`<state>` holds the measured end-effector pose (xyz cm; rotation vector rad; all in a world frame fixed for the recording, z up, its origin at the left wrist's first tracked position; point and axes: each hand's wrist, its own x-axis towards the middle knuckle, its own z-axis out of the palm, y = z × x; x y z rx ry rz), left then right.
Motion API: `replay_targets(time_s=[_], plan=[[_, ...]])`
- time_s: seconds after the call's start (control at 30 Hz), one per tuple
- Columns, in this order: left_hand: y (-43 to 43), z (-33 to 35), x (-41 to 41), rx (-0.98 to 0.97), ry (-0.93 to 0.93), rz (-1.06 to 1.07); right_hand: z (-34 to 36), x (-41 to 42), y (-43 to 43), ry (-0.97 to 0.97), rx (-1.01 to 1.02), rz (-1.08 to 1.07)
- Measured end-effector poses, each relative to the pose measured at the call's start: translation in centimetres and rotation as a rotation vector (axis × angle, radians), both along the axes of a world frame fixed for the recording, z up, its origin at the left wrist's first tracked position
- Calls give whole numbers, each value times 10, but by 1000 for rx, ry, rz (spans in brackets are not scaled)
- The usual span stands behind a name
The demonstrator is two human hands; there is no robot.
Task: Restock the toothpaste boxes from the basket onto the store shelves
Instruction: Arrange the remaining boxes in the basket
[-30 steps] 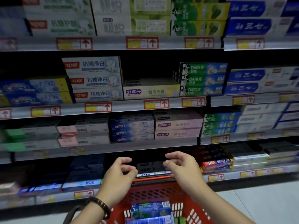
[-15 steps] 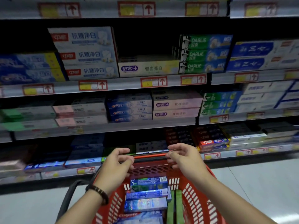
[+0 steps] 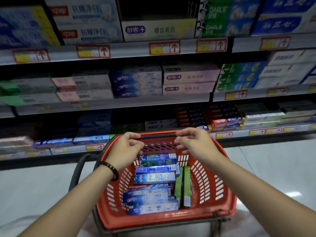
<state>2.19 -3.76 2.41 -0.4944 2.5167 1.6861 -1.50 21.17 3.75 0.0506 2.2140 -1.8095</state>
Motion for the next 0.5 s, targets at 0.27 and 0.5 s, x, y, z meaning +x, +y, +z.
replay_targets(time_s=[0.27,0.5], plan=[[-2,-31,4,-133,-137,-141,-6,11,1,-76,27,66],[3,-51,9,-224,-266,-284,-10,15,3,-77,74,87]])
